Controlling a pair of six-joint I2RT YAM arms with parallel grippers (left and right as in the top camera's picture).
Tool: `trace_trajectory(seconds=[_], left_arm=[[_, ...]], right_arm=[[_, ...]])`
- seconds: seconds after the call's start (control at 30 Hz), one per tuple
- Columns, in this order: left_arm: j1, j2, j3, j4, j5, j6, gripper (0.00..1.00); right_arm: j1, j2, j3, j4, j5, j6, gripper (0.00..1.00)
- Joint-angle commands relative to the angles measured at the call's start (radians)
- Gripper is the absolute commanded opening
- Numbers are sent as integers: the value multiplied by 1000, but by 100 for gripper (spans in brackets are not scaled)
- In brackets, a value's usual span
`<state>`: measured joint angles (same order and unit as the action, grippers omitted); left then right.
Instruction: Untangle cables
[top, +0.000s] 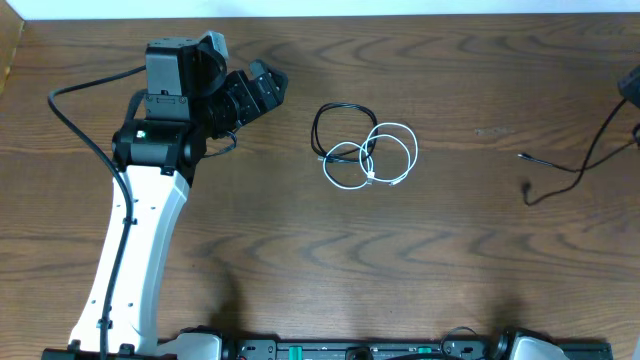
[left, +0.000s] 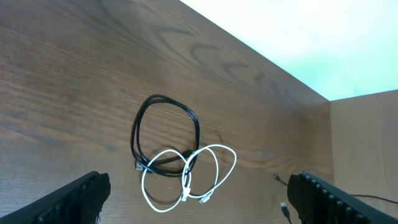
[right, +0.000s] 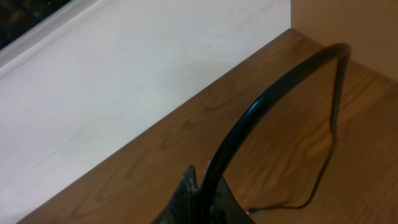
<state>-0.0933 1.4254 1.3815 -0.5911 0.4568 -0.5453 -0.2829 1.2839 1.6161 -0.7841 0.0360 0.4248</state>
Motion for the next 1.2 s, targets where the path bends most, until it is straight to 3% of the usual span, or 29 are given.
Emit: trace_trajectory(seconds=[0.0, 0.4, 0.6, 0.7, 0.83, 0.97, 1.17], left_arm=[[2, 6, 10, 1, -9, 10, 96], [2, 6, 10, 1, -9, 10, 96], [2, 6, 10, 1, -9, 10, 96], [2, 6, 10, 1, -10, 10, 96], [2, 6, 10, 1, -10, 10, 96], [2, 6, 10, 1, -10, 10, 96], [2, 6, 10, 1, -9, 10, 96]], right_arm=[[-9, 51, 20, 77, 18, -22, 1], [-92, 311, 217, 365, -19, -104, 1], [-86, 602, 217, 708, 33, 80, 1], [-82, 683, 217, 681, 32, 80, 1], [-80, 756, 217, 502, 8, 63, 28], [-80, 760, 217, 317, -60, -16, 97], [-65, 680, 217, 84, -335, -126, 99]])
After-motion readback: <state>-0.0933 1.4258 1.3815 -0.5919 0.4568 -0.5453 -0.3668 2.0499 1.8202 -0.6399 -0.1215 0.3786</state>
